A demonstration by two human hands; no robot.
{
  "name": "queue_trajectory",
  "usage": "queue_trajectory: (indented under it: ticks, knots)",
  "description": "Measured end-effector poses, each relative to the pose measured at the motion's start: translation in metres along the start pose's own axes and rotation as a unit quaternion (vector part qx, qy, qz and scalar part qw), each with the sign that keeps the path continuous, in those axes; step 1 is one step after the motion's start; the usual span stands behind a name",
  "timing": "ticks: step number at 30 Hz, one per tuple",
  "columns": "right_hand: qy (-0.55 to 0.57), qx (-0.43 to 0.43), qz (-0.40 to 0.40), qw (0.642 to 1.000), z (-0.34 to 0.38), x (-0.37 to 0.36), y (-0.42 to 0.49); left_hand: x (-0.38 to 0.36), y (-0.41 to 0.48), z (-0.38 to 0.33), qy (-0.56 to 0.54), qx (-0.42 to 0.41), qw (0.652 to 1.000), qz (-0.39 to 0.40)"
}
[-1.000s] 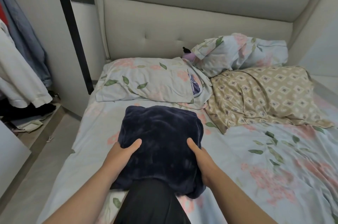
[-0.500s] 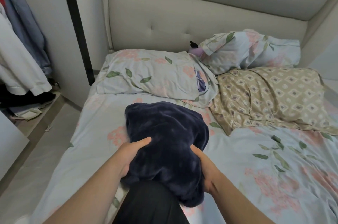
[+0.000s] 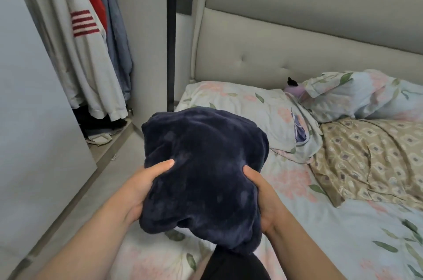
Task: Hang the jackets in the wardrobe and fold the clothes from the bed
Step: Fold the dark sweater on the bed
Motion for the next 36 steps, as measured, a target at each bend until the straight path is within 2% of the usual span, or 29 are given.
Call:
queue_trajectory:
  ticks: [4, 10, 17, 20, 26, 32, 36]
  knots:
    - [0.002, -0.012, 0.02, 1.0, -0.007, -0.043, 0.037, 0.044, 0.014, -0.03, -0.005, -0.03, 0.999, -0.034]
    - [0.019, -0.007, 0.065, 0.998, -0.003, -0.098, 0.12, 0.105, 0.081, -0.058, -0.032, -0.019, 0.997, -0.07]
    - [0.06, -0.024, 0.004, 0.998, -0.016, -0.119, 0.205, 0.155, 0.148, -0.091, -0.034, 0.013, 0.995, -0.093]
    - [0.059, -0.04, -0.032, 0.997, -0.001, -0.13, 0.208, 0.152, 0.15, -0.112, -0.059, 0.028, 0.993, -0.098]
    - [0.081, -0.062, -0.046, 0.994, 0.054, -0.175, 0.187, 0.123, 0.134, -0.188, -0.068, 0.044, 0.994, -0.072]
    - [0.096, -0.072, -0.086, 0.989, 0.12, -0.238, 0.142, 0.103, 0.097, -0.268, -0.085, 0.051, 0.994, -0.049]
    - [0.089, -0.048, -0.075, 0.992, 0.161, -0.292, 0.096, 0.089, 0.062, -0.323, -0.091, 0.054, 0.994, -0.01]
Point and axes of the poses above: each hand's wrist, its own y-axis towards the middle knuckle, its own x-axis out of the back of the hand, z = x × y, the point moved 9 cm from there along y, towards the middle knuckle, and after that the axes turned 4 degrees about -z, right-handed, at the moved point
